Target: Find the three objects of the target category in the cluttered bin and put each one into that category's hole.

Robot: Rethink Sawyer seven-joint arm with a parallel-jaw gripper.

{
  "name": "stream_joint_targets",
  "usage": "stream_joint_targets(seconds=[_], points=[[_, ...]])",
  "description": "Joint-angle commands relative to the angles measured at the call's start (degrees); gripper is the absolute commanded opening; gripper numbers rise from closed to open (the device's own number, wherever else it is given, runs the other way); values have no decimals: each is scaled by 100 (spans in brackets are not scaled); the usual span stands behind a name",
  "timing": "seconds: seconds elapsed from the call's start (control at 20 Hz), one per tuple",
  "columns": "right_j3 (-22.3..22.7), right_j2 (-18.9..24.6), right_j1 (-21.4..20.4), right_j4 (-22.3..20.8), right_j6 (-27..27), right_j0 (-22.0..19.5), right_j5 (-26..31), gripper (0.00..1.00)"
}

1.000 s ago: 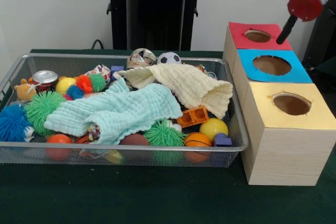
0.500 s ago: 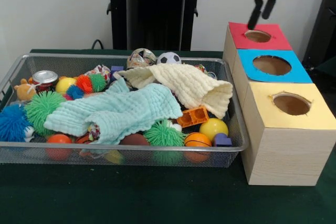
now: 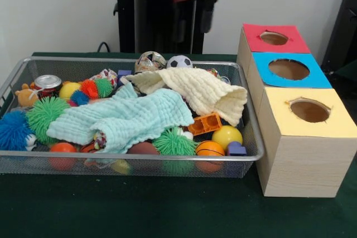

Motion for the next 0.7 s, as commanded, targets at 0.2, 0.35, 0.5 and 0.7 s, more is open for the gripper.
stream_joint_targets(seconds=[0.2,0.35,0.5,0.7], points=[[629,1273,488,-357,-1536,-926,120,100],[524,1492,579,-437,-1637,-1164,280,100],[340,1692,718,-469,-1644,-1341,451,100],[158,1930,849,-527,-1654,-1534,550,100]])
